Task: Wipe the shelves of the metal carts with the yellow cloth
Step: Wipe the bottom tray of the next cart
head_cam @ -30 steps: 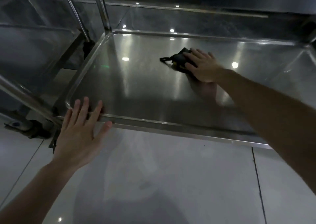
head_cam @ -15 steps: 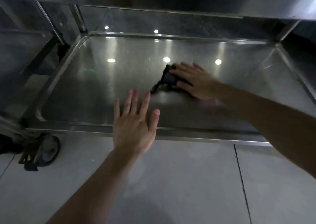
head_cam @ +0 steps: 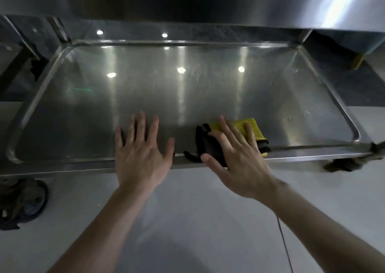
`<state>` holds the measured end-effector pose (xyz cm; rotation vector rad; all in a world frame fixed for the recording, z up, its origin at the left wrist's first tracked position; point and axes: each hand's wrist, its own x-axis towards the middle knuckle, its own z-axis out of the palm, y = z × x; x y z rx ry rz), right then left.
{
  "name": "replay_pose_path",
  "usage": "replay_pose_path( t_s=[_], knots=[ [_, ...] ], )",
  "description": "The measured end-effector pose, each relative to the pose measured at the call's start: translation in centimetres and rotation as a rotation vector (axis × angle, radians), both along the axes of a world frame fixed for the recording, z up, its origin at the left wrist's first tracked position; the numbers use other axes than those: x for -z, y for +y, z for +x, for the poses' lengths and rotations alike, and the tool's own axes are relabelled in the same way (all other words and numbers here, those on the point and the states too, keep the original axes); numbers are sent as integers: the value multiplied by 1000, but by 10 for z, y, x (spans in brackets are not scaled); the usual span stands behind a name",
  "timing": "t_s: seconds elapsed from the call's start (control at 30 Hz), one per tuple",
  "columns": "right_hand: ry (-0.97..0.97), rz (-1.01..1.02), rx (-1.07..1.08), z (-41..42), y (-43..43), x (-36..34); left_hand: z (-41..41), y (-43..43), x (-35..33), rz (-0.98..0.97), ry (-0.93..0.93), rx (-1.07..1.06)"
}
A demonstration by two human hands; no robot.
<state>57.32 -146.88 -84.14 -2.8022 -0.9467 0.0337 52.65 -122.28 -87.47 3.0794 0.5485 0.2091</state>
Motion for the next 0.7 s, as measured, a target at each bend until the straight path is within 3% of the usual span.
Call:
replay_pose_path(
  t_s=[0.1, 0.23, 0.33, 0.43, 0.6, 0.7],
  knots=[
    [-45, 25, 113, 43, 30, 11, 1, 2, 3, 1, 20, -5],
    [79, -74, 251, 190, 75, -1, 1, 2, 3, 8, 21, -4],
    [114, -120, 316, 239, 95, -2, 2, 3, 0, -1, 21, -10],
    [12, -27, 274, 182, 81, 5, 0, 1, -2, 10, 10, -12],
    [-101, 102, 56, -3, 5, 12, -1, 0, -1, 23, -21, -17],
    [-73, 70, 64, 34, 15, 11, 0, 0, -2, 15, -7, -5]
  ],
)
